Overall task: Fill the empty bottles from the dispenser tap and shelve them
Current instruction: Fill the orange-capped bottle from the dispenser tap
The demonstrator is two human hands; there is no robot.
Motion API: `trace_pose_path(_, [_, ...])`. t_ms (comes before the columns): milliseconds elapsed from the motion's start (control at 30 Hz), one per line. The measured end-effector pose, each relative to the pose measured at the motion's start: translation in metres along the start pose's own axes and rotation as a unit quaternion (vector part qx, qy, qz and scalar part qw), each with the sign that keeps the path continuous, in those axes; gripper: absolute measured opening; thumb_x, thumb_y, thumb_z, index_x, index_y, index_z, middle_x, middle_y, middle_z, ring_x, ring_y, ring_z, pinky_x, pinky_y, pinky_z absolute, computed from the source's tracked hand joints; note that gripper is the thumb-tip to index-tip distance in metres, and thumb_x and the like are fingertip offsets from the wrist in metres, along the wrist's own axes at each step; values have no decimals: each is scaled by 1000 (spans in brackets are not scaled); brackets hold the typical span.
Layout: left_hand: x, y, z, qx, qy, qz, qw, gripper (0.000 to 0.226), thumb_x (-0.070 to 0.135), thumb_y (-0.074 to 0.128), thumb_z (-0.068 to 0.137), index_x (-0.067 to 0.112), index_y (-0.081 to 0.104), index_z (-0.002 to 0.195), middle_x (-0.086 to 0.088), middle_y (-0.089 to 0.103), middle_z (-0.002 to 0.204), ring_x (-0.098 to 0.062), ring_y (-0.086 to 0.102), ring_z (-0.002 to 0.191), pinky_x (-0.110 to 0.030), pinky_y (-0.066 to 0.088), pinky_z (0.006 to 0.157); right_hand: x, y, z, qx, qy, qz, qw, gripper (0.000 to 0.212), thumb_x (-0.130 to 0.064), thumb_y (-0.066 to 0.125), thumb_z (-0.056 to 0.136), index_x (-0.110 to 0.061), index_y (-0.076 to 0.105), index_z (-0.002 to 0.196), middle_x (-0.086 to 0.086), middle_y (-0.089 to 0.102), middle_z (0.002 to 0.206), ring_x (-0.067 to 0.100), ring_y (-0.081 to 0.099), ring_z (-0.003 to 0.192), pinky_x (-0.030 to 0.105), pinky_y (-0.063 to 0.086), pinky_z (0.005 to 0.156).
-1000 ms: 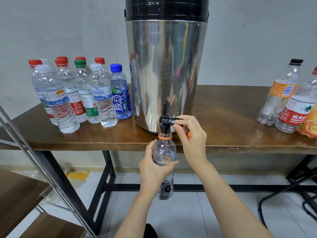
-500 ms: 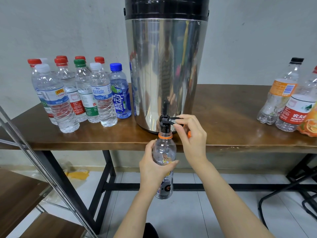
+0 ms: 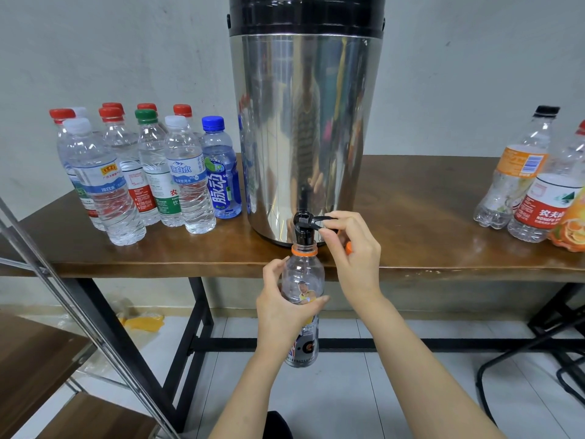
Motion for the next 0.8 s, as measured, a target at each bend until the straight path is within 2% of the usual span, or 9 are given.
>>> trace_pose_path(100, [0, 0, 0, 0, 2, 0, 1000, 88, 31, 95, 55, 43, 37, 119, 21, 55, 120, 4, 57, 108, -7, 46, 81, 0, 0, 0, 0, 0, 1, 1000, 25, -27, 58, 94, -4, 68, 94, 1, 64, 108, 3, 56, 80, 10, 42, 73])
trace_pose_path(267, [0, 0, 0, -4, 1, -7, 1000, 88, 27, 96, 55, 40, 38, 120, 29, 53, 114, 23, 51, 101, -1, 42, 77, 2, 1, 0, -6, 7, 3, 1000, 26, -29, 58, 94, -5, 69, 95, 0, 64, 109, 4, 57, 81, 15, 45, 72])
trace_pose_path(433, [0, 0, 0, -5, 1, -6, 1000, 87, 27, 95, 55, 41, 38, 120, 27, 55, 113, 20, 52, 102, -2, 44, 77, 1, 1, 0, 0, 1, 2, 1000, 25, -28, 58, 94, -5, 68, 94, 1, 64, 108, 3, 56, 80, 11, 42, 73])
trace_pose_path(800, [1, 0, -1, -2, 3, -3, 1000, 87, 26, 95, 56, 41, 38, 120, 29, 54, 112, 24, 50, 100, 0, 42, 76, 1, 0, 0, 0, -6, -1, 1000, 24, -28, 58, 94, -5, 68, 94, -2, 63, 107, 3, 56, 78, 12, 42, 72])
Point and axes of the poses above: each hand's wrist, its own z-axis towards the middle knuckle, its own y-axis out of the palm, x = y × z, the point moved 3 cm from there along z, towards the middle knuckle
